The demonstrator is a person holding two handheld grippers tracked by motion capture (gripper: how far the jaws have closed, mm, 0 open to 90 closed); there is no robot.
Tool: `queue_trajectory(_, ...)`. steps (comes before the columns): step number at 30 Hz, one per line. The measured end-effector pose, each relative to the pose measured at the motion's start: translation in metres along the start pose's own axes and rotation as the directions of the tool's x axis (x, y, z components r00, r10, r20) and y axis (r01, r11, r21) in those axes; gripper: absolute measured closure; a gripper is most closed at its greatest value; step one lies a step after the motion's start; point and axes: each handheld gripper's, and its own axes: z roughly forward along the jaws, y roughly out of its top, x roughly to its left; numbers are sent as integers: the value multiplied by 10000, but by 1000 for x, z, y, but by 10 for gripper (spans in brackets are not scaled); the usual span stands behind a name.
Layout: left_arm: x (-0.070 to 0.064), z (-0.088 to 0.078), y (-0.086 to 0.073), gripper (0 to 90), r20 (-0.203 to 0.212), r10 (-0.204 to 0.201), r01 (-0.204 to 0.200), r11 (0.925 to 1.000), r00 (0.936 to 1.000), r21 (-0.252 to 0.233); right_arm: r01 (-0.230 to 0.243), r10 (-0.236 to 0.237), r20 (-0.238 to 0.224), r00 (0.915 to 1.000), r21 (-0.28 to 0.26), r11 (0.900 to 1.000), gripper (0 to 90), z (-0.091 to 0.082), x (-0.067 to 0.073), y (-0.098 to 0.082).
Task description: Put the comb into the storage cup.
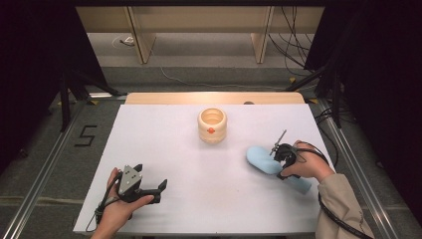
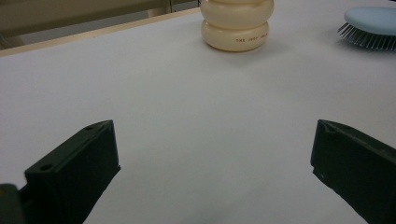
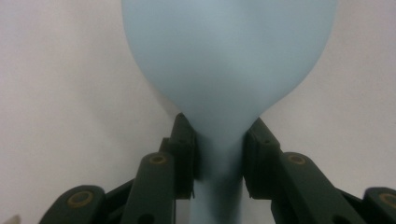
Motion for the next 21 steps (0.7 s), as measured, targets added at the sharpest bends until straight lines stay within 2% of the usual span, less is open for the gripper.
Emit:
queue_trajectory(15,0,0,0,4,1,-1,1,10000,10000,2,120,-122,-63,9999,-315,9994,702,-2,-2,-4)
queue_trajectory(19,0,0,0,4,5,-5,5,10000,10000,0,-42,36,-127,9999,-419,9991,703,-3,-2,-5)
queue_trajectory(21,0,0,0,4,7,-3,3,10000,10000,-1,75,-82,-155,9998,-429,9991,703,-3,-3,-5)
